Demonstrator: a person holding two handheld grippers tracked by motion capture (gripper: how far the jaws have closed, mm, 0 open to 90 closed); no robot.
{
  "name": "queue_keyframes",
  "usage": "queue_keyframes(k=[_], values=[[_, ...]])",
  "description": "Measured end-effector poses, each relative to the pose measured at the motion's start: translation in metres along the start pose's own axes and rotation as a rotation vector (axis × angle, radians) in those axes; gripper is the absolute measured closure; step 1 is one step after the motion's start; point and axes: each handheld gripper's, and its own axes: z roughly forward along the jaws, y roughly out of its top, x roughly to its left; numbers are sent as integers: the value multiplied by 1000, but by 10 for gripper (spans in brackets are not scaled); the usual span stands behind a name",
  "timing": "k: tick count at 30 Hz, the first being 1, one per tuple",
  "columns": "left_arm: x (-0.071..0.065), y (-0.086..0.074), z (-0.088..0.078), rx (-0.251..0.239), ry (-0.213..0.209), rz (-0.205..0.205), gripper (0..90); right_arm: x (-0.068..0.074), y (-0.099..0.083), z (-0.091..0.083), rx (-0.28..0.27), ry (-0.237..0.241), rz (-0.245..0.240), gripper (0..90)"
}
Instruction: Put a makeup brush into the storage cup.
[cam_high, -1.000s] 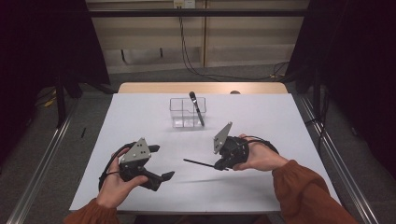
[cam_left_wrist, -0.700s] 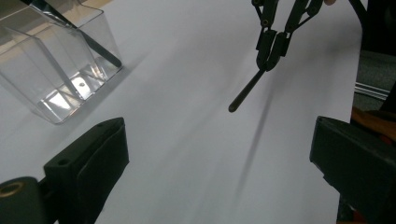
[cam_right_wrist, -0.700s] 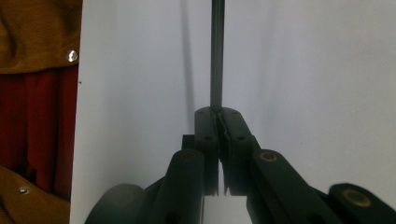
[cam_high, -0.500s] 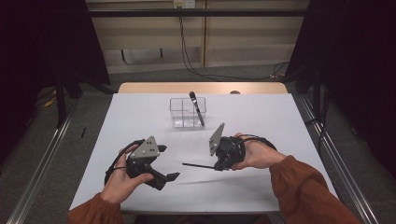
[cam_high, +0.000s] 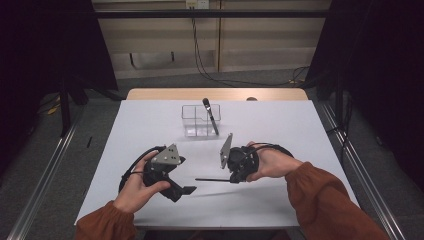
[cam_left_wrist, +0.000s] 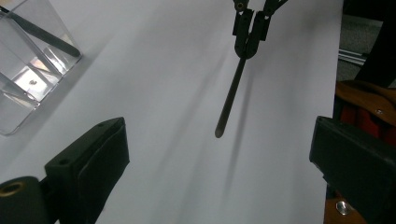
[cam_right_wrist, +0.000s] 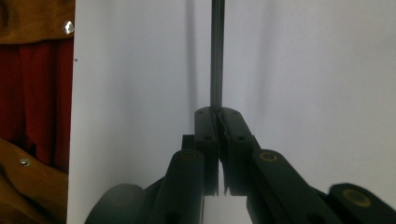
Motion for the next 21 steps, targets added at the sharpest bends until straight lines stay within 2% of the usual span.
queue_keyframes(k=[4, 6, 8, 11, 17, 18, 19, 21], values=[[2, 1, 1, 11, -2, 2, 49, -1, 4, 0, 20, -14, -7, 869], [3, 1, 2, 12, -11, -2, 54, -1, 6, 0, 22, -3, -10, 869], [5, 1, 4, 30, -2, 5, 56, 0, 9, 3, 40, 3, -18, 869], [5, 2, 8, 75, -10, 25, 67, 0, 11, 6, 54, 15, -28, 869], [5, 8, 16, 144, -73, 40, 66, -2, 14, 8, 90, 32, -39, 869], [3, 9, 18, 147, -71, 43, 66, -2, 14, 8, 92, 39, -38, 869], [1, 9, 21, 168, -80, 70, 66, -3, 15, 8, 90, 34, -44, 869], [-3, 11, 25, 193, -98, 91, 67, -2, 16, 8, 92, 37, -47, 869]])
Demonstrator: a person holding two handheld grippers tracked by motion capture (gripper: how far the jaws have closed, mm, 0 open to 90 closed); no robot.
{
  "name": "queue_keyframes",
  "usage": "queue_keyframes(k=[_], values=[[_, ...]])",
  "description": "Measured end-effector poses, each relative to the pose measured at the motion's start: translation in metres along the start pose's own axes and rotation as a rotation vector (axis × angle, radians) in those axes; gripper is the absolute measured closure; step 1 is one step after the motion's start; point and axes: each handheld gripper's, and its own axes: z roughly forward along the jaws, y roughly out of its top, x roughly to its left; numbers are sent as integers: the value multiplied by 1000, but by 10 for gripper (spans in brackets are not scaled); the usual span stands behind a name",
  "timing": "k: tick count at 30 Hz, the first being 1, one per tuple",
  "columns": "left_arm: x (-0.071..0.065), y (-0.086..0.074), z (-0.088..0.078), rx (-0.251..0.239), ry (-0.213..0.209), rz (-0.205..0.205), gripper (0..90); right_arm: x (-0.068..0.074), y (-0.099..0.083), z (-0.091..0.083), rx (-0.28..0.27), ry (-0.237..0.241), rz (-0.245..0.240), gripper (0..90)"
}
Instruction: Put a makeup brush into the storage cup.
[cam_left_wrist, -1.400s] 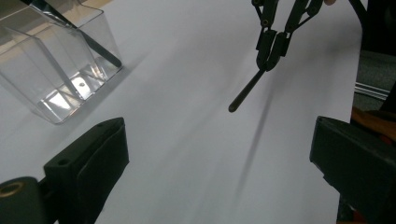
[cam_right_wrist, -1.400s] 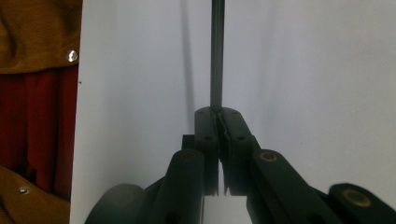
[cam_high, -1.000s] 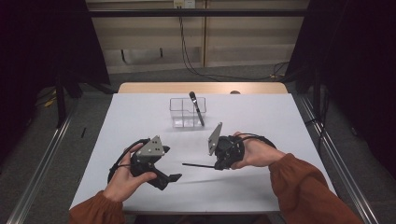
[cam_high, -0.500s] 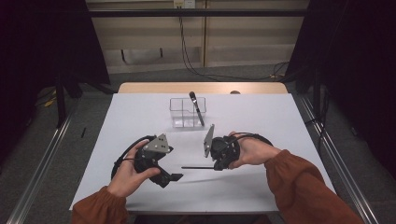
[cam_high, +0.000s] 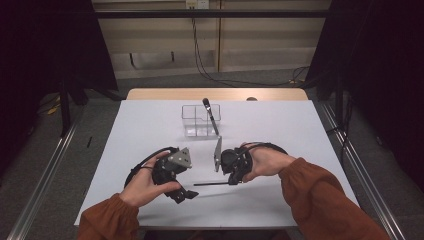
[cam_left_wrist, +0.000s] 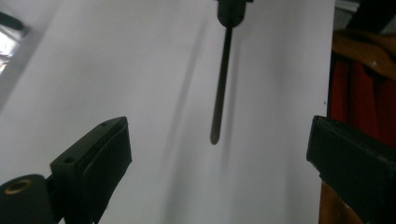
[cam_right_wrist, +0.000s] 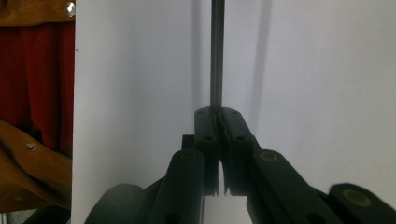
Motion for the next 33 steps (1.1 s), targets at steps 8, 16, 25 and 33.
queue_keyframes(k=[8, 16, 25, 33], values=[[2, 5, 9, 37, -26, 0, 63, 1, 4, 1, 17, 13, -13, 869], [4, 6, 9, 28, 9, -10, 203, 3, 6, 0, 6, 3, -25, 869], [7, 8, 17, 114, 0, -66, 377, 4, 11, 2, -30, -8, -41, 869], [4, 9, 24, 130, -33, -63, 380, 3, 8, 4, -44, -2, -32, 869]])
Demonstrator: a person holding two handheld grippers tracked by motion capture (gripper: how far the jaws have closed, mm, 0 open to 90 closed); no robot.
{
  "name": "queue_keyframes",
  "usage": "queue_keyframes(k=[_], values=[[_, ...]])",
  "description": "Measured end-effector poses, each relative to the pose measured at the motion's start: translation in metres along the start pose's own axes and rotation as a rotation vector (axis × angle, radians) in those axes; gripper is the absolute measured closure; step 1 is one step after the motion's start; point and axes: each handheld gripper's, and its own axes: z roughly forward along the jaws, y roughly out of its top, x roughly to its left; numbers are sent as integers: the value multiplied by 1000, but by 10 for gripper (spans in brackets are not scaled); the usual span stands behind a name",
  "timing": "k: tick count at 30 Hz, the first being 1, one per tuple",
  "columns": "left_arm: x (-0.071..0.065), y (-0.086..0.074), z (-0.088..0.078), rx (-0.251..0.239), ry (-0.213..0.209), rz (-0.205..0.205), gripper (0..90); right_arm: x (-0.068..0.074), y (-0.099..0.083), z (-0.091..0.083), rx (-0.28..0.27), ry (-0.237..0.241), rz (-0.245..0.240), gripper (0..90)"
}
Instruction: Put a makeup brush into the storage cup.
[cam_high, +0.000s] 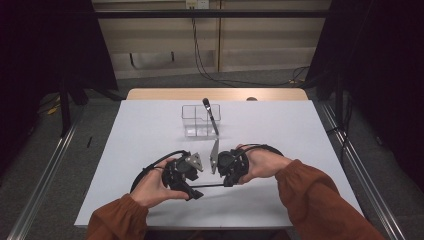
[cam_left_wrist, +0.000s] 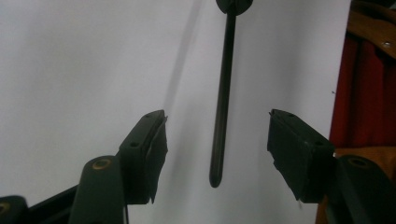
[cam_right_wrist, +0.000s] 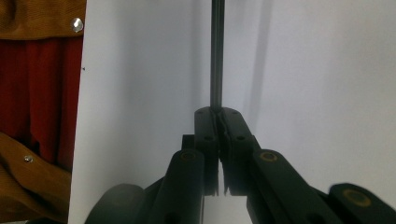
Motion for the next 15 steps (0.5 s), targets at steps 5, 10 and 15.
queue_keyframes(k=[5, 10, 15], values=[[-1, -1, 4, 3, -33, 12, 561, 1, -1, 1, -11, -2, 2, 869], [-2, -1, 5, -16, -11, 30, 688, 1, 0, 2, -1, 0, -5, 869], [1, -4, 6, -36, -31, 9, 830, 1, -2, 3, -7, -2, -6, 869]])
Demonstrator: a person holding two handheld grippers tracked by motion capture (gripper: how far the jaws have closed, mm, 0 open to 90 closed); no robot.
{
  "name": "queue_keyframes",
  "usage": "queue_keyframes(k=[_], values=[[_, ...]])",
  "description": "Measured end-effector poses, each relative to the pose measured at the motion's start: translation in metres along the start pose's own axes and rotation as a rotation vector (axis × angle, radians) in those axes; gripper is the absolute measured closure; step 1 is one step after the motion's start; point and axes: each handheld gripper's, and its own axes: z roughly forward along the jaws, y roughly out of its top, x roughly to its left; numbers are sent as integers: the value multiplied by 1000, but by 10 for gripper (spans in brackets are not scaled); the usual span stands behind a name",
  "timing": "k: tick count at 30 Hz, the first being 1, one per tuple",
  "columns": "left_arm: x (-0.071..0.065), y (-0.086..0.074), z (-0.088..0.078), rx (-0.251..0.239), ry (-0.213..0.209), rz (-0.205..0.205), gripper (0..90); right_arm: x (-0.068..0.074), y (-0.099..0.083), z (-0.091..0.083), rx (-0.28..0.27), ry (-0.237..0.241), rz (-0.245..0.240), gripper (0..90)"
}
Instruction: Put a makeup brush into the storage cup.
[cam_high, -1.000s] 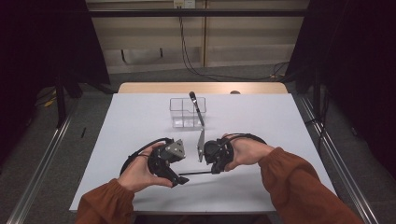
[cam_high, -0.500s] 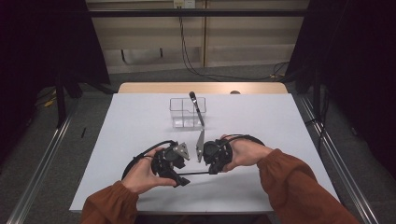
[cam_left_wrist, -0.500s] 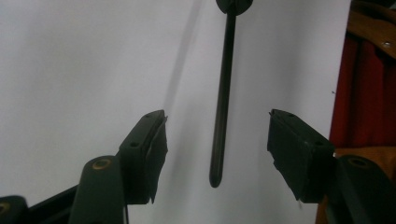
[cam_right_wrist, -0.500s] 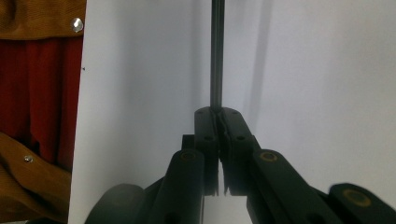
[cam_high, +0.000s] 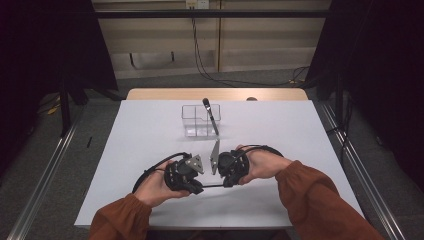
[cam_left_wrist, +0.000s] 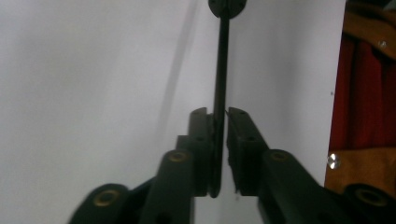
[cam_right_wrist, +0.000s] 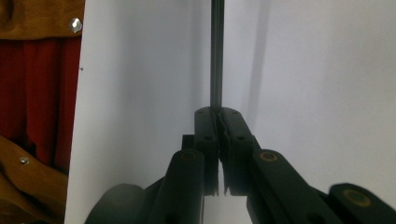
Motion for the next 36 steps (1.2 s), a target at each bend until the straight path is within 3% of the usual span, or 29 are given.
queue_keyframes(k=[2, 5, 9, 14, 22, 28, 29, 36], values=[[3, -2, 2, -13, -5, -18, 832, 0, 0, 0, 2, -14, -4, 869], [3, -2, 5, -1, -22, -5, 844, 0, 0, 2, 7, -14, -9, 868], [2, -3, 8, 6, 17, 21, 842, -1, -1, 5, 15, -12, -12, 866], [0, -4, 8, -14, 13, 14, 855, -1, -4, 4, -20, -23, -9, 848], [2, -8, 5, -51, -3, -20, 856, -2, -10, 3, -70, -23, 19, 730], [3, -13, 3, -52, -12, -33, 855, -5, -13, 1, -109, -29, 48, 628], [3, -13, 3, -55, -3, -40, 856, -5, -14, 1, -121, -29, 51, 582], [3, -15, 0, -59, -2, -47, 855, -6, -20, 0, -161, -76, 80, 436]])
